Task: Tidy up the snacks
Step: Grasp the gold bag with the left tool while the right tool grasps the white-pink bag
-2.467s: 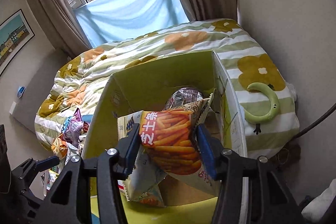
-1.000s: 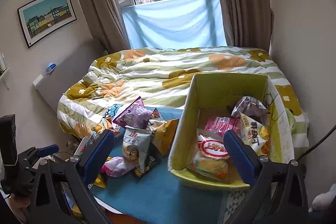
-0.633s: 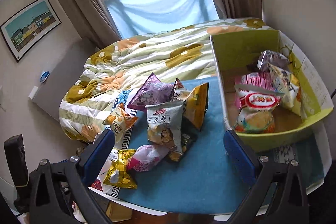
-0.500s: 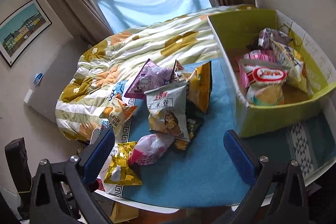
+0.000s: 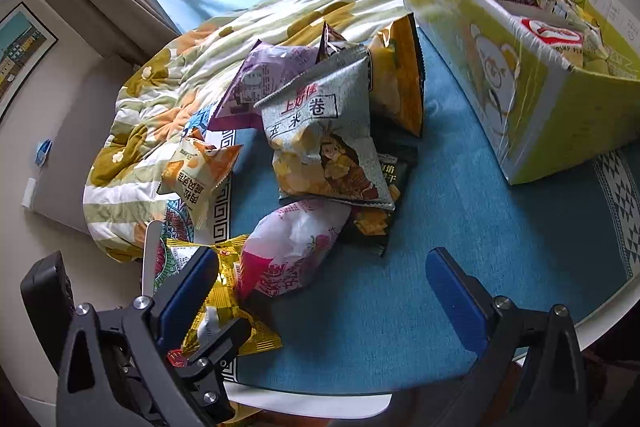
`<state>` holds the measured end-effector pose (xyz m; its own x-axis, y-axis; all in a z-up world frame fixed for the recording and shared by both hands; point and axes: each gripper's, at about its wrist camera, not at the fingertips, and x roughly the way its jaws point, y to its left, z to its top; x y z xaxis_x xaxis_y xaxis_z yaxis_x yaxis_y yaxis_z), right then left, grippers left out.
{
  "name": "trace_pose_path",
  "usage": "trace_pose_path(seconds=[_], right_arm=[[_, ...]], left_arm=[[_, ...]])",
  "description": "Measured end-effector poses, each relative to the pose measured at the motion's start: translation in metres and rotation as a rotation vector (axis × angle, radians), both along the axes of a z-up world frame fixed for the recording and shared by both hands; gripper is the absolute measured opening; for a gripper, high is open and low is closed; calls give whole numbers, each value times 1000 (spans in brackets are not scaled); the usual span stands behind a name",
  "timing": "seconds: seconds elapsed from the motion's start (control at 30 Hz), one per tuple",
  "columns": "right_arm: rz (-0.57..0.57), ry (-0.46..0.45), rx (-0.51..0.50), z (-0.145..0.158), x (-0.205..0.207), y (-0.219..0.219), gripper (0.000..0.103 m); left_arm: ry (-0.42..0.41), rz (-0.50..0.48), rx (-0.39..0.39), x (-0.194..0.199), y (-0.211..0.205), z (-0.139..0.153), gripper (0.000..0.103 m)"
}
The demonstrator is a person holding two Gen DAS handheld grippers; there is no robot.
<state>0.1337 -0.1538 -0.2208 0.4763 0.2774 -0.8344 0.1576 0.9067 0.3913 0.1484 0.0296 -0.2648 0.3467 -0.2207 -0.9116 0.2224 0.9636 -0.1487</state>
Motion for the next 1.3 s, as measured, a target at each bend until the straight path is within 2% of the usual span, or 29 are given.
trace_pose_path(seconds=[0.13,0.23,0.37,0.47,0.63,0.7,0.73,0.8,1.07,1.3], right_arm=[[10,28,30,-14,9,6,103],[24,57,38,-24,15,12,103],[31,85,59,-35,23,18,101],[35,100,78,-42,29,21,92],[42,121,107,-50,36,27,86],[35,130,123,-54,38,28,82],[32,135,131,-56,39,28,76],[26,131,132,-56,40,28,74],[49,114,134,-54,38,28,46],[51,95,155,-41,26,24,41]], left_arm=[[-16,-19,25,2,-1,-4,82],[-7,-37,26,5,-1,-5,61],[-1,-38,3,7,3,-5,60],[-1,-45,20,6,2,-4,59],[1,-47,11,8,8,-2,59],[1,-49,9,9,9,-2,59],[2,-48,8,9,10,-1,59],[0,-49,8,9,11,0,59],[-16,-41,8,9,18,10,59],[-39,-34,-4,3,23,32,59]])
